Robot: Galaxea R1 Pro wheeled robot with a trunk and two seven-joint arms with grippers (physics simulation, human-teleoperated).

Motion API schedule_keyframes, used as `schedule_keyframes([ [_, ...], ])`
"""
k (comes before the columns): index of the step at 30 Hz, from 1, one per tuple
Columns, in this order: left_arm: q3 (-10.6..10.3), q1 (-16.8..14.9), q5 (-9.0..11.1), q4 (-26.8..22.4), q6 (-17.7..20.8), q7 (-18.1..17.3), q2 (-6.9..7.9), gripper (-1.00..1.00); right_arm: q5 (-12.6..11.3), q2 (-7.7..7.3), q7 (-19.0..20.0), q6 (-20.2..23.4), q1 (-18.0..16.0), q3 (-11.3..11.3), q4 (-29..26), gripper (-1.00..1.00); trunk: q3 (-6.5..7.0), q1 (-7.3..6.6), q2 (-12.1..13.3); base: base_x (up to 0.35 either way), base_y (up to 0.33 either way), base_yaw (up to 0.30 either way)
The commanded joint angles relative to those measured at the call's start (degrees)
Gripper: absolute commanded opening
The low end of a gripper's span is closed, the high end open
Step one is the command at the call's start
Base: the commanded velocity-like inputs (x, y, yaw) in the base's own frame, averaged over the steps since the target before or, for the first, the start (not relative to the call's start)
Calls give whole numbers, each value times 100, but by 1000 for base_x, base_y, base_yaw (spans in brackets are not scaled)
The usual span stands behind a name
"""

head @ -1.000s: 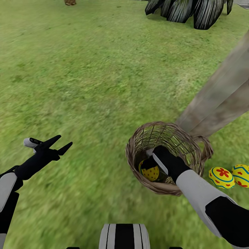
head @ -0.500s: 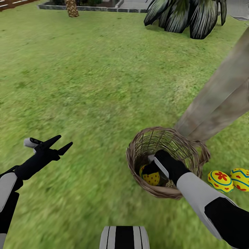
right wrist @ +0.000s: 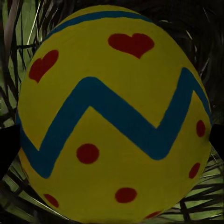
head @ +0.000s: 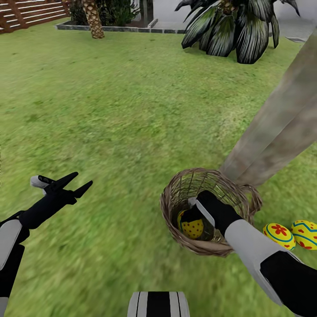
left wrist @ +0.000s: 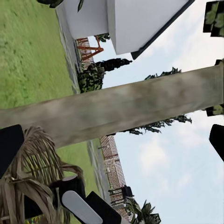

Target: Take the three Easter eggs out of the wicker basket on the lawn in the garden, then place them on the lawn next to a single tree (choose any tree) so that all three eggs are next to the same tree and none are left in the basket.

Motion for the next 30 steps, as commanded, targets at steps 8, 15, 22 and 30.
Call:
schedule_keyframes([
  [8,3,-3,-14,-5,28,-12,15,100,10,-15,37,25,-2,32,-7,-100,174,-21,9,0,0,0],
  [15,4,-4,-19,-8,46,-6,86,100,15,-156,40,51,-5,17,-24,-100,329,-39,19,0,0,0],
  [22,4,-5,-23,-8,55,-3,105,100,6,-197,42,51,-3,28,-42,-100,484,-57,28,0,0,0],
  [30,4,-11,-23,-1,64,14,152,100,-55,-494,76,69,64,19,-652,-100,662,-78,39,-45,0,0],
])
